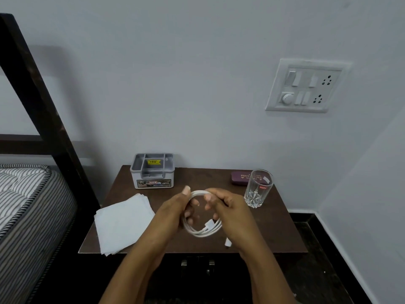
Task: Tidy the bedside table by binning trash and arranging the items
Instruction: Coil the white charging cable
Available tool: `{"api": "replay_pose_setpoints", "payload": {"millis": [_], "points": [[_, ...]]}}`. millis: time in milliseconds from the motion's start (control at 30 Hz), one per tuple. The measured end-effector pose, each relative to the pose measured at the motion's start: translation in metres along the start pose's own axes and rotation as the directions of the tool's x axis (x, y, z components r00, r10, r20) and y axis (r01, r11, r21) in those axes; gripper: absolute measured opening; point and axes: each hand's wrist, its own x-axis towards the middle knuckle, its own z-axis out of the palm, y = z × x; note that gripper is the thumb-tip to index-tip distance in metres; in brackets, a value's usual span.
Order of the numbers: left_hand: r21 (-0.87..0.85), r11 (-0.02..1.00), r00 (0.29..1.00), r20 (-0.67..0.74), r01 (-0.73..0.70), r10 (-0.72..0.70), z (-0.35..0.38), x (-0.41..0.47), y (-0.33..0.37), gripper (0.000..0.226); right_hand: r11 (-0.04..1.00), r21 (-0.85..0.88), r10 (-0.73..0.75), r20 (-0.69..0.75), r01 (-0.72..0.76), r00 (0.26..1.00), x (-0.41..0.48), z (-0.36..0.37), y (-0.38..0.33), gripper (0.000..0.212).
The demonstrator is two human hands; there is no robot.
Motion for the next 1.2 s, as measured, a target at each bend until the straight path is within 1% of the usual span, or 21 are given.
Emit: {"api": "replay_pose_setpoints", "payload": {"millis": [67,133,200,233,267,300,367,433,467,500,533,567,633,667,733,867,967,1033,1100,1133,1200], "points": [[-0.041,0.999,0.999,-0.029,-0.027,0.026,0.003,-0.003,0.0,0.035,0.999,0.047,0.002,0.038,-0.004,0.999,-0.002,-0.001,0.0,0.019],[-0.163,0.986,0.998,-0.063,-0.039,0.029,0.005,-0.006,0.004,0.033,0.978,0.19,0.068,0.086,-0.083,0.994,-0.003,-0.006,0.003,0.025],[-0.285,0.957,0.994,-0.102,-0.056,0.027,0.001,-0.003,0.007,0.033,0.94,0.297,0.117,0.174,-0.166,0.978,-0.003,-0.017,0.009,0.034],[-0.326,0.943,0.992,-0.122,-0.061,0.022,-0.002,-0.002,0.008,0.033,0.926,0.328,0.121,0.208,-0.186,0.971,-0.004,-0.022,0.013,0.035],[-0.364,0.929,0.991,-0.135,-0.067,0.018,-0.005,-0.001,0.008,0.032,0.923,0.33,0.124,0.23,-0.197,0.965,-0.005,-0.025,0.015,0.031],[-0.396,0.915,0.99,-0.139,-0.072,0.018,-0.007,0.0,0.008,0.032,0.938,0.284,0.137,0.228,-0.2,0.964,-0.006,-0.027,0.017,0.023],[-0.417,0.906,0.991,-0.135,-0.072,0.017,-0.008,0.0,0.007,0.033,0.987,0.072,0.135,0.128,-0.144,0.983,-0.006,-0.025,0.019,0.016],[-0.391,0.919,0.993,-0.119,-0.056,0.01,-0.006,0.0,0.007,0.033,0.982,-0.184,0.038,-0.076,-0.051,0.996,-0.001,-0.022,0.021,0.013],[-0.377,0.925,0.994,-0.11,-0.048,0.007,-0.004,-0.001,0.007,0.032,0.973,-0.23,-0.01,-0.17,-0.03,0.985,0.001,-0.02,0.021,0.011],[-0.366,0.93,0.994,-0.105,-0.045,0.006,-0.001,-0.001,0.006,0.032,0.981,-0.195,-0.02,-0.233,-0.027,0.972,0.002,-0.018,0.021,0.009],[-0.36,0.932,0.994,-0.104,-0.047,0.01,0.002,-0.002,0.006,0.033,0.996,-0.08,0.013,-0.256,-0.035,0.967,0.002,-0.016,0.021,0.009],[-0.356,0.933,0.994,-0.106,-0.054,0.017,0.004,-0.002,0.006,0.033,0.996,0.072,0.072,-0.24,-0.056,0.968,0.002,-0.014,0.019,0.011],[-0.341,0.938,0.994,-0.108,-0.07,0.035,0.009,-0.002,0.005,0.032,0.932,0.336,0.189,-0.136,-0.135,0.972,0.0,-0.009,0.013,0.014],[-0.329,0.941,0.993,-0.11,-0.079,0.045,0.01,-0.003,0.005,0.032,0.894,0.412,0.222,-0.064,-0.176,0.973,0.0,-0.008,0.011,0.014],[-0.315,0.945,0.991,-0.121,-0.092,0.057,0.012,-0.003,0.005,0.031,0.839,0.487,0.244,0.062,-0.243,0.968,0.0,-0.006,0.008,0.013],[-0.277,0.955,0.983,-0.172,-0.105,0.058,0.012,-0.004,0.004,0.031,0.819,0.503,0.232,0.153,-0.278,0.961,0.001,-0.006,0.01,0.012],[-0.186,0.974,0.964,-0.252,-0.131,0.081,0.012,-0.002,0.001,0.028,0.818,0.498,0.228,0.181,-0.289,0.957,0.001,-0.006,0.012,0.024],[-0.148,0.977,0.95,-0.296,-0.153,0.104,0.015,-0.002,-0.003,0.027,0.874,0.401,0.237,0.14,-0.274,0.961,0.003,-0.003,0.015,0.036],[-0.162,0.97,0.935,-0.335,-0.179,0.117,0.019,-0.002,-0.005,0.03,0.929,0.287,0.204,0.123,-0.232,0.971,0.003,0.002,0.014,0.044],[-0.187,0.964,0.925,-0.362,-0.19,0.113,0.02,-0.002,-0.005,0.031,0.937,0.285,0.174,0.127,-0.204,0.976,0.002,0.004,0.013,0.043],[-0.216,0.953,0.906,-0.409,-0.211,0.108,0.021,-0.002,-0.005,0.032,0.934,0.326,0.102,0.155,-0.149,0.983,0.0,0.009,0.01,0.032]]}}
